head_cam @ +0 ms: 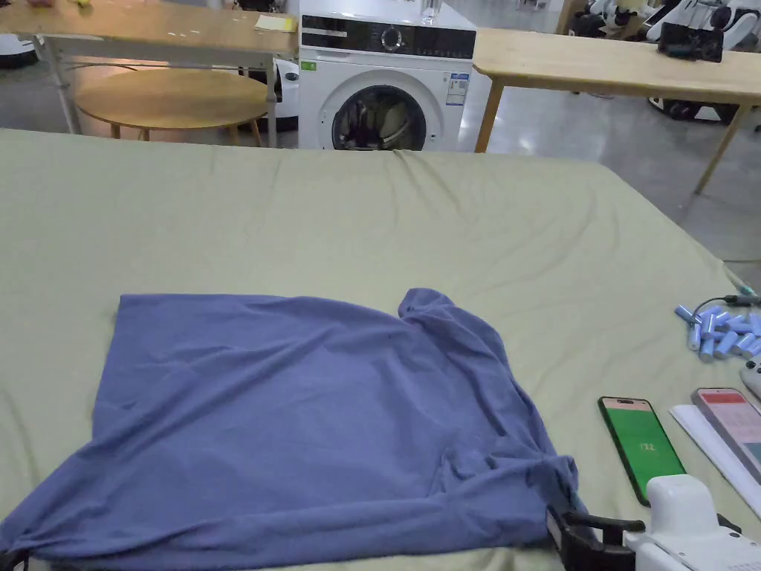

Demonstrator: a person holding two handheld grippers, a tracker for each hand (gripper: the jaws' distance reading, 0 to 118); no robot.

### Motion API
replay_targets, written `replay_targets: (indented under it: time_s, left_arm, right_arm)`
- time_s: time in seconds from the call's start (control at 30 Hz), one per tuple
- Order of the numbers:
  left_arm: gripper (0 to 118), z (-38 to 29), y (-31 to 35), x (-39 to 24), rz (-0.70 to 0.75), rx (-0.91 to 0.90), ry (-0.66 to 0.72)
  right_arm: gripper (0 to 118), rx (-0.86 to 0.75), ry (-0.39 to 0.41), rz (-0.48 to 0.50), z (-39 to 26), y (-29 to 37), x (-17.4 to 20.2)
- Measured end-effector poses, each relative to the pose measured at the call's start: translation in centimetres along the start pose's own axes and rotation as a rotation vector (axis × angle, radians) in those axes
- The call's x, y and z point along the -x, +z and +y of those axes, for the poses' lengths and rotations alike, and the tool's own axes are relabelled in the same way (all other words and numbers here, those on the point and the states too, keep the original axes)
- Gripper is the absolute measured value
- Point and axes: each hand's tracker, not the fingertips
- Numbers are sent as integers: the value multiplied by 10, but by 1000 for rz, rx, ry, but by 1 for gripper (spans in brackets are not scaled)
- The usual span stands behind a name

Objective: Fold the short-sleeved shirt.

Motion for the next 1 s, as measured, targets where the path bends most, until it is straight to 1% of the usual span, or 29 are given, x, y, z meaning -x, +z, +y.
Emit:
replay_targets:
  time_s: [0.03,0.07,0.1,0.13,0.17,0.2,0.23,0.27,0.3,0.37,0.47,0.53,0.6,0.67,0.73,0.77,0.83,0.87,1.0]
  left_arm:
    - [2,1,0,-2,10,1,-12]
    - [2,1,0,-2,15,3,-21]
    - [2,-3,-9,13,4,9,-10]
    - [2,-3,-9,15,5,10,-10]
    - [2,-3,-9,17,4,11,-9]
    - [2,-3,-10,19,5,13,-7]
    - [2,-4,-10,18,5,16,-6]
    - [2,-3,-9,19,7,18,-6]
    - [2,-1,-8,21,10,18,-9]
    - [2,5,-3,26,32,18,-18]
    - [2,25,6,34,34,-2,-26]
    - [2,43,11,23,36,-20,-42]
    - [2,65,6,24,26,-21,-41]
    - [2,91,0,6,27,-15,-61]
    - [2,114,-20,4,37,20,-82]
    - [2,128,-27,-6,30,48,-74]
    - [2,149,-54,-5,7,118,-44]
    - [2,159,-71,-4,25,144,-33]
    - [2,182,-132,0,20,277,42]
  right_arm:
    - [113,-5,9,14,-2,-3,2]
    - [113,-7,20,42,-2,-7,4]
    - [110,-4,25,86,-3,-9,6]
    - [98,0,24,114,-4,-12,6]
    - [55,22,16,97,-5,-19,7]
    - [12,74,8,59,-6,-26,7]
    - [3,70,0,49,-8,-28,8]
    - [3,71,-23,82,-9,-26,4]
    - [3,56,-68,102,-8,-22,1]
    - [3,25,-121,107,0,-9,-6]
    - [3,7,-175,110,24,7,-18]
    - [3,-3,-166,107,44,10,-19]
    - [3,-14,-131,92,68,6,-17]
    - [3,-23,-113,92,91,-6,-17]
    - [3,-15,-80,74,113,-28,-14]
    - [3,2,-55,53,123,-44,-13]
    - [3,39,-44,39,137,-76,-12]
    - [3,68,-40,30,142,-93,-12]
    - [3,154,-16,-2,147,-156,-8]
